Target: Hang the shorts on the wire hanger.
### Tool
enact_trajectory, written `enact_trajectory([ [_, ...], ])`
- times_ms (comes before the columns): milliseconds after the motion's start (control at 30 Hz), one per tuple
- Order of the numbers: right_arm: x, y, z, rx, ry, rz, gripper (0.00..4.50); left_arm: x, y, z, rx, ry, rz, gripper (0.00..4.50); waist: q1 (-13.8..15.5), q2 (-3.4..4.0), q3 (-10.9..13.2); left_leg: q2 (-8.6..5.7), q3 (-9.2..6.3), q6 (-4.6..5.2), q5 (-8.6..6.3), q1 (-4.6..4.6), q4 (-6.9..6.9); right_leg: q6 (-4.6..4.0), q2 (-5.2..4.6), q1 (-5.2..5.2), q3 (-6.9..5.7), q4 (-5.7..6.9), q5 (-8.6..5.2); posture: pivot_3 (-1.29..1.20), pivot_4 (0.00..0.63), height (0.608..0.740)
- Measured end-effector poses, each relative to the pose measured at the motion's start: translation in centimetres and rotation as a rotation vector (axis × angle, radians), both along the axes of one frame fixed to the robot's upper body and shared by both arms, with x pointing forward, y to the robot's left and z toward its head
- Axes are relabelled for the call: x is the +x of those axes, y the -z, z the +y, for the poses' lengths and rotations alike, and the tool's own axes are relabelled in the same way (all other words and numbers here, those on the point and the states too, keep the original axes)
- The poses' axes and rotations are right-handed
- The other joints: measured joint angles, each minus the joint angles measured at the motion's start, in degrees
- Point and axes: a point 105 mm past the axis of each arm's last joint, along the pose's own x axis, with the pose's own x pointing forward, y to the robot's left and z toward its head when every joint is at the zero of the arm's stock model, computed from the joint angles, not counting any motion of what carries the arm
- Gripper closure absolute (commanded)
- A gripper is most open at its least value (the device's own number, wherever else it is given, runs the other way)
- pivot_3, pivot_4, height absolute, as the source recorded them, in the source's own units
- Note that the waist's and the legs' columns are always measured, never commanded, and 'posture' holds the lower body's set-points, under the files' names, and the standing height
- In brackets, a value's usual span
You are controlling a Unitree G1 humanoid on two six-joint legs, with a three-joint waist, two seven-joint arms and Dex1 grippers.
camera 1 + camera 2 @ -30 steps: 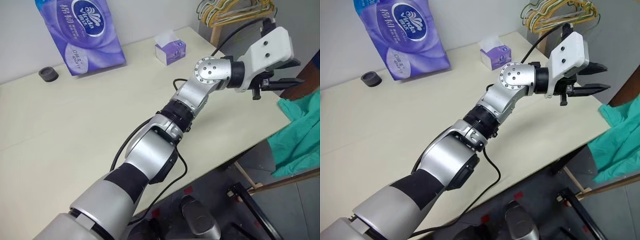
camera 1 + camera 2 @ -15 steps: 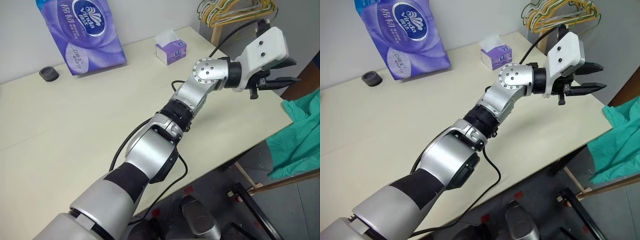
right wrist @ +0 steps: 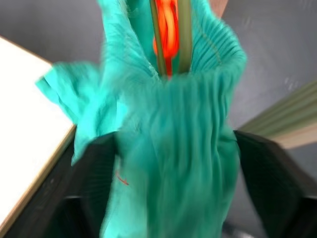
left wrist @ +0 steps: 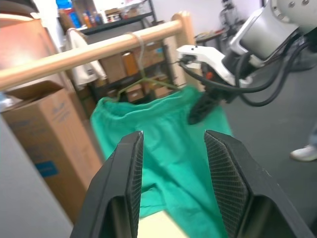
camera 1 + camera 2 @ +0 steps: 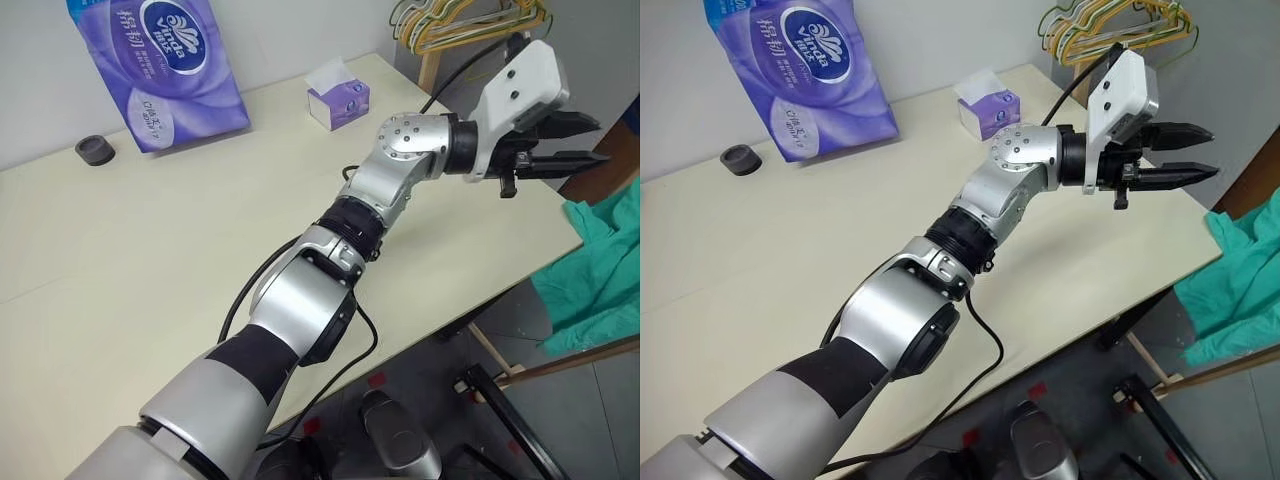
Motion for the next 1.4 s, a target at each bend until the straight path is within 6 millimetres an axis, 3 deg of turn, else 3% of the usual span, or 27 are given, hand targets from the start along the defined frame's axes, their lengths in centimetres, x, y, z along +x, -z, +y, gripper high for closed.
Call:
enact_trajectory([
  [267, 0.7, -4.6, 5.0, -0.291, -0.128, -0.126, 0.01, -0.6, -0.2, -0.1, 0.011, 0.032, -0.013, 2.44, -1.0, 0.09, -0.1, -0.01, 0.00, 0.00, 0.00, -0.01, 0.05, 0.06, -0.01, 0.00, 0.01, 0.02, 0.04, -0.49, 0.173, 0.740],
  [533, 2.3, -5.5, 10.2, -0.510, -0.275, -0.141, 0.01, -0.9, 0.1, -0.4, 0.050, 0.027, -0.061, 2.44, -1.0, 0.52, -0.4, -0.02, -0.01, 0.01, 0.01, 0.02, 0.08, 0.08, -0.04, 0.00, -0.01, 0.10, 0.06, -0.40, 0.142, 0.740],
  [733, 5.4, -3.4, 14.5, -0.550, -0.440, -0.229, 0.01, -1.3, -0.6, -0.4, 0.034, 0.002, -0.108, 2.44, 1.1, 0.58, -0.6, -0.01, -0.06, -0.01, 0.03, 0.14, 0.16, 0.11, -0.02, 0.01, -0.02, 0.33, 0.10, -0.28, 0.119, 0.740],
  [867, 7.6, -0.8, 17.5, -0.500, -0.551, -0.295, 0.01, 0.5, 1.9, 1.3, 0.018, -0.121, -0.023, 2.44, 3.7, 0.57, -1.3, -0.01, -0.11, -0.07, 0.07, 0.43, 0.21, 0.08, -0.03, 0.00, 0.02, 0.82, 0.12, -0.21, 0.103, 0.740],
  [933, 8.6, 0.2, 19.4, -0.465, -0.607, -0.352, 0.01, 2.3, 3.9, 3.4, 0.023, -0.246, 0.055, 2.44, 5.0, 0.57, -1.5, 0.01, -0.16, -0.32, 0.22, 0.47, 0.27, -0.18, -0.05, -0.22, 0.03, 1.12, 0.28, -0.19, 0.095, 0.740],
  [1100, 10.4, 3.6, 23.6, -0.431, -0.736, -0.414, 0.01, 7.0, 8.9, 11.5, 0.010, -0.711, 0.223, 2.44, 9.3, 0.06, -2.2, 0.10, -0.53, -0.93, 0.74, -0.01, 0.30, -0.38, -0.05, -1.03, -0.12, 1.91, 0.39, -0.09, 0.084, 0.740],
  [1133, 10.5, 3.9, 23.8, -0.438, -0.745, -0.414, 0.01, 7.3, 9.3, 12.0, 0.010, -0.742, 0.234, 2.44, 10.2, 0.05, -2.2, 0.10, -0.55, -0.96, 0.77, -0.11, 0.35, -0.41, -0.05, -1.13, -0.13, 1.98, 0.41, -0.08, 0.084, 0.740],
  [1200, 11.3, 4.9, 26.0, -0.417, -0.804, -0.497, 0.01, 7.8, 11.3, 15.9, -0.022, -0.964, 0.234, 2.44, 11.8, -0.29, -3.3, 0.21, -0.75, -1.20, 0.97, -0.25, 0.24, -0.54, 0.03, -1.36, -0.24, 1.99, 0.49, -0.05, 0.083, 0.740],
  [1267, 11.8, 7.3, 28.5, -0.422, -0.881, -0.525, 0.01, 8.1, 14.5, 19.8, -0.023, -1.185, 0.319, 2.44, 14.0, -0.73, -3.9, 0.28, -0.94, -1.34, 1.06, -0.33, 0.21, -0.65, 0.06, -1.39, -0.46, 2.02, 0.54, -0.02, 0.083, 0.740],
  [1400, 12.1, 9.5, 30.3, -0.355, -0.964, -0.536, 0.01, 7.7, 16.4, 23.7, -0.052, -1.392, 0.372, 2.44, 18.5, -1.18, -4.2, 0.20, -0.99, -1.26, 1.26, -0.61, 0.38, -1.23, -0.06, -1.58, -0.86, 1.99, 0.91, 0.03, 0.083, 0.740],
])
